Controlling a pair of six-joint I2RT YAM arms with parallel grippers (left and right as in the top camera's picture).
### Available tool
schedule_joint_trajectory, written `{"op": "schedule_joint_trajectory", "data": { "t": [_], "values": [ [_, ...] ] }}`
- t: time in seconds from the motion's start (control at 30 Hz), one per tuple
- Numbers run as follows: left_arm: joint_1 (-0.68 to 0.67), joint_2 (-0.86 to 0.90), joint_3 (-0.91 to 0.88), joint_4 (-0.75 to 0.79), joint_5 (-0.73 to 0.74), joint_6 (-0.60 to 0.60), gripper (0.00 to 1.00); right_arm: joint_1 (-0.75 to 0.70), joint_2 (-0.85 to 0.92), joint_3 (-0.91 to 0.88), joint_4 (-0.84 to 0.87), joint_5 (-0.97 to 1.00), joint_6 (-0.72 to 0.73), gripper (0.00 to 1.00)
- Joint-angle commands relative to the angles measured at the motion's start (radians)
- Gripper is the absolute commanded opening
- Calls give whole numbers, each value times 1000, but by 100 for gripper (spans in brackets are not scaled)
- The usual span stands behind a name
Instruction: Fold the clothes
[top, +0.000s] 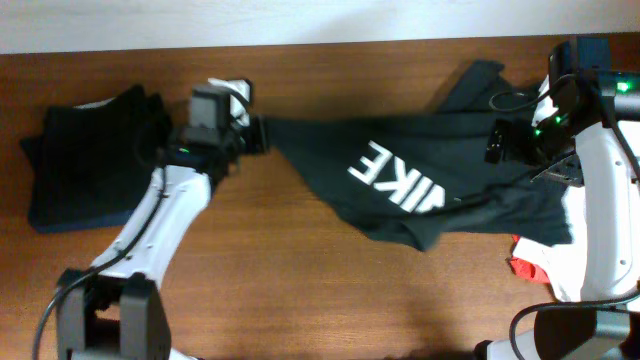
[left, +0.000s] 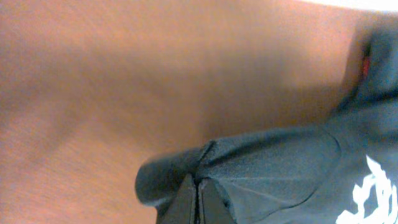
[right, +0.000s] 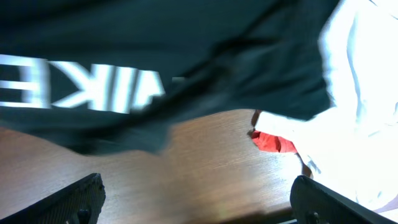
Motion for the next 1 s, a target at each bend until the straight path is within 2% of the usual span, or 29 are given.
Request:
{"op": "schedule_joint_trajectory", "data": {
  "t": [0.0, 0.03, 0.07, 0.13, 0.2, 0.27, 0.37, 0.43, 0.6, 0.63, 0.67, 0.7, 0.73, 0.77, 0.83, 0.87, 0.9, 0.97],
  "values": [
    [150, -33, 183, -4, -152, 17, 0, -5, -11, 5, 0, 20, 5, 99],
    [178, -33, 193, -8, -151, 17, 37, -5, -11, 5, 0, 20, 5, 99],
    [185, -30, 193, -36, -145, 17, 99, -5, -11, 5, 1, 20, 5, 99],
    [183, -16, 193, -147, -138, 17, 99, -5, -11, 5, 0, 20, 5, 99],
    [166, -1, 193, -327, -3, 16, 99, -5, -11, 5, 0, 20, 5, 99],
    [105, 27, 191, -491, 171, 16, 99, -5, -11, 5, 0, 20, 5, 99],
    [-18, 80, 191, -603, 233, 7, 99, -5, -11, 5, 0, 20, 5, 99],
    [-143, 144, 191, -603, 229, -18, 99, -5, -11, 5, 0, 19, 5, 99],
    [-323, 334, 191, -512, 223, -152, 99, -5, -11, 5, 0, 19, 5, 98],
    [-344, 368, 191, -479, 222, -152, 91, -5, -11, 5, 0, 19, 5, 99],
    [-354, 385, 191, -460, 222, -152, 76, -5, -11, 5, 0, 19, 6, 99],
    [-359, 396, 191, -442, 220, -152, 49, -5, -11, 5, 0, 19, 5, 99],
    [-359, 396, 191, -441, 192, -152, 11, -5, -11, 5, 0, 19, 5, 99],
    [-356, 396, 191, -451, 147, -151, 1, -5, -11, 5, 0, 19, 5, 99],
    [-334, 394, 192, -517, 51, -148, 0, -5, -11, 5, 0, 29, 6, 99],
    [-294, 384, 193, -602, -46, -148, 0, -5, -11, 5, 0, 42, 6, 99],
    [-221, 353, 193, -700, -158, -132, 0, -5, -10, 5, 1, 42, 6, 99],
    [-88, 277, 194, -786, -288, -92, 0, -5, -10, 5, 1, 42, 6, 99]
  ]
}}
